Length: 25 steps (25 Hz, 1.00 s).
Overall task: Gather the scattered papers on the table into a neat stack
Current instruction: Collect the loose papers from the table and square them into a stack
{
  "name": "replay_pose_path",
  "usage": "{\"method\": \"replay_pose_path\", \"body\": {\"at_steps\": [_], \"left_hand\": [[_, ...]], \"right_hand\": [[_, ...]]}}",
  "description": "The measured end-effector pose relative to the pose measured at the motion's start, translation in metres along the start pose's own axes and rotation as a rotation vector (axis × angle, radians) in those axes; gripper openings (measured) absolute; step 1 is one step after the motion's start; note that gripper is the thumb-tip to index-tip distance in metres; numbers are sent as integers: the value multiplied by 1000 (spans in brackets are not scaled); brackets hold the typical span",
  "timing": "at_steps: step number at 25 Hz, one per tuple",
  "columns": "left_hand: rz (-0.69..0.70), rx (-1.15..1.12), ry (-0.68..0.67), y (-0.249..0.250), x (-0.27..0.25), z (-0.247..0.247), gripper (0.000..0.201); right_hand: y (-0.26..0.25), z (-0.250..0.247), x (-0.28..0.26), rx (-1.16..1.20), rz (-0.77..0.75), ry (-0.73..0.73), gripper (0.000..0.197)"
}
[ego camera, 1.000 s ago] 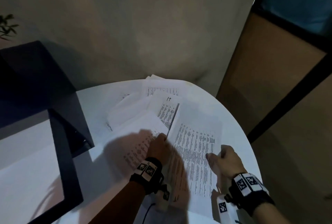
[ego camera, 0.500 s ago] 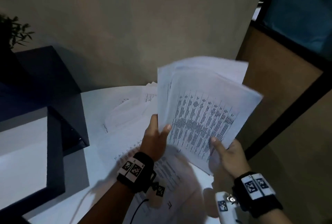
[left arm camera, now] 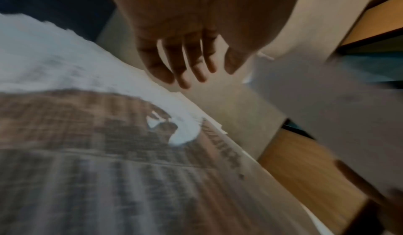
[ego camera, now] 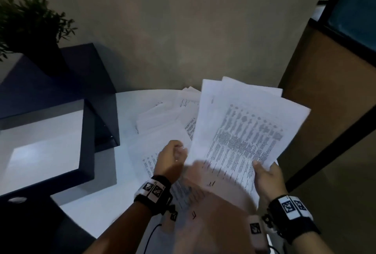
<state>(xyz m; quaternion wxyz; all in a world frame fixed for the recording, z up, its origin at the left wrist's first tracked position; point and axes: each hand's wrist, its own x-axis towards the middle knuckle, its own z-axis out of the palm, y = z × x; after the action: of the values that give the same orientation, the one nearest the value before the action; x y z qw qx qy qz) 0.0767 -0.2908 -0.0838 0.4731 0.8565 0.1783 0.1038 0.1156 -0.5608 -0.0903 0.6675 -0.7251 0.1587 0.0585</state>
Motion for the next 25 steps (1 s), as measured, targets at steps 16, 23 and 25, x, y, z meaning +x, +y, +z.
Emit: {"method": "replay_pose_path", "body": {"at_steps": [16, 23, 25], "left_hand": [[-305, 84, 83, -90, 16, -54, 82], [-289, -58, 310, -83, 8, -69, 45], [-356, 27, 112, -82, 8, -72, 35]], "right_hand": [[107, -4, 55, -284, 183, -69, 108], [53, 5, 17, -220, 237, -67, 58], [58, 6, 19, -234, 229, -64, 58]]}}
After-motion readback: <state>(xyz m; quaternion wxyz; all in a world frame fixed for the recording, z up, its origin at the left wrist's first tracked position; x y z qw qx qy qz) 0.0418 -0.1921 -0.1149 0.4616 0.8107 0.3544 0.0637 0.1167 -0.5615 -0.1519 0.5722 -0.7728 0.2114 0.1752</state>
